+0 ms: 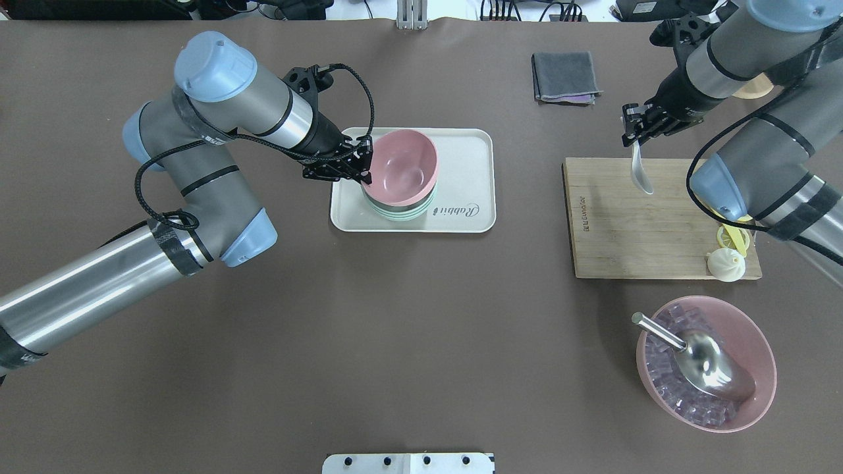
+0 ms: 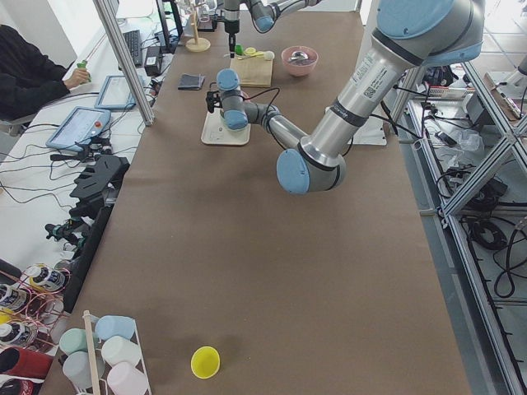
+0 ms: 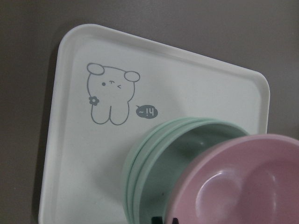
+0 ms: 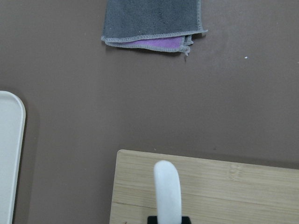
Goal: Stack pink bowl on green and place spoon
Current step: 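Lower the pink bowl onto the mint-green bowl and open the left gripper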
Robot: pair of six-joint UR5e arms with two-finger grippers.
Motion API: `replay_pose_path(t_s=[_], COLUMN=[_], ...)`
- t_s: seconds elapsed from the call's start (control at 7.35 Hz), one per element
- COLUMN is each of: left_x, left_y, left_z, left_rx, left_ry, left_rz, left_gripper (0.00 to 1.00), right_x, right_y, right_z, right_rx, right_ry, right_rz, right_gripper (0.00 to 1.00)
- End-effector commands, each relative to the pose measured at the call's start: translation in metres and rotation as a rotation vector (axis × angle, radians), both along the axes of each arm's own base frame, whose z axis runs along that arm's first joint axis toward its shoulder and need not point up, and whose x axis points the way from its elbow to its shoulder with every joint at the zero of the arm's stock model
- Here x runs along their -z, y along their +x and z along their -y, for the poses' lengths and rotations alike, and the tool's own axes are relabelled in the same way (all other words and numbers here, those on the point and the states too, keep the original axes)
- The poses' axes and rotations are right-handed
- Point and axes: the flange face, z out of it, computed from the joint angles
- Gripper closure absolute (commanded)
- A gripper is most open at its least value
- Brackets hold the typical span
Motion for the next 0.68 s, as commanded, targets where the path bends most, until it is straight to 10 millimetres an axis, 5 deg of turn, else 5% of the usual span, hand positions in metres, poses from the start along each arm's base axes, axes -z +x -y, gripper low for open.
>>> replay_pose_path(t_s=[0.0, 0.54], left_x=[-0.004, -0.002], left_y=[-0.002, -0.014], left_z=[0.001, 0.011], left_rx=[0.005, 0.041], left_ry=[0.004, 0.014], left_rz=[0.002, -0.004], left_gripper=[0.01, 0.02], right_x=[-0.002, 0.01], right_y=[0.0, 0.005], right_z=[0.0, 0.001], right_rx=[-0.001, -0.007], right_ry=[-0.002, 0.005], right_rz=[-0.002, 0.011], right_gripper=[1.0, 1.0])
